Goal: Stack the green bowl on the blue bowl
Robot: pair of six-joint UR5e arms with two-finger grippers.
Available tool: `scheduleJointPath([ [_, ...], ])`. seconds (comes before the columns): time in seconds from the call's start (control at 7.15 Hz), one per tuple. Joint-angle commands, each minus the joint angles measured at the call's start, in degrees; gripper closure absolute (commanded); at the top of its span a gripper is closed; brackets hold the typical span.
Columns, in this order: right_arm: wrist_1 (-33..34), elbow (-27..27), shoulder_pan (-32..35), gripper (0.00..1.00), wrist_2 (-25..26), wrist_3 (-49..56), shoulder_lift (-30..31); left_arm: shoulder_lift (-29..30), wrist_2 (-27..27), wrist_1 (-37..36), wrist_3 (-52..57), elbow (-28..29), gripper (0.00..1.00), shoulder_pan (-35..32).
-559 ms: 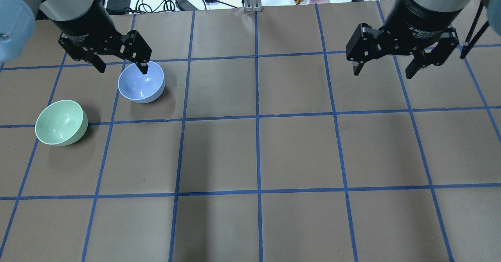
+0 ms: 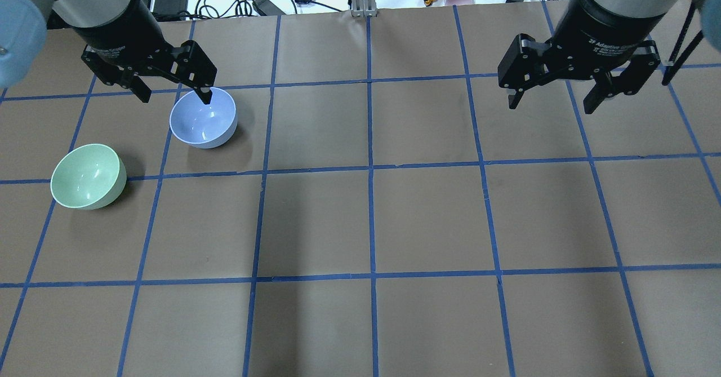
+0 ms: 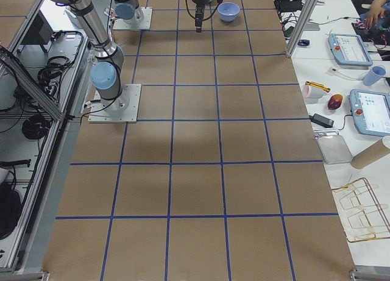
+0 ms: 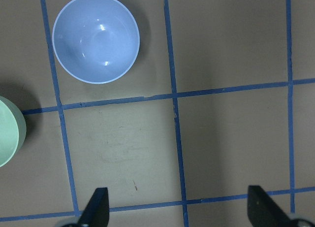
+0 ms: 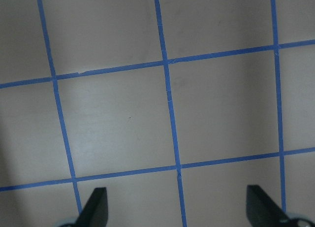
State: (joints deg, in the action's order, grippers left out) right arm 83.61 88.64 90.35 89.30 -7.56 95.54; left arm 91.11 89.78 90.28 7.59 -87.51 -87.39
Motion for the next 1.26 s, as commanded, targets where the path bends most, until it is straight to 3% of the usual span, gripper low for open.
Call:
scheduleJointPath([
  [0.0, 0.06, -0.04, 0.0, 0.0, 0.0, 0.0, 0.0, 0.12, 0.04, 0.07, 0.06, -0.21, 0.0, 0.02],
  [1.12, 0.06, -0.04, 0.0, 0.0, 0.0, 0.0, 0.0, 1.26, 0.48, -0.11, 4.33, -0.82, 0.0, 2.91],
])
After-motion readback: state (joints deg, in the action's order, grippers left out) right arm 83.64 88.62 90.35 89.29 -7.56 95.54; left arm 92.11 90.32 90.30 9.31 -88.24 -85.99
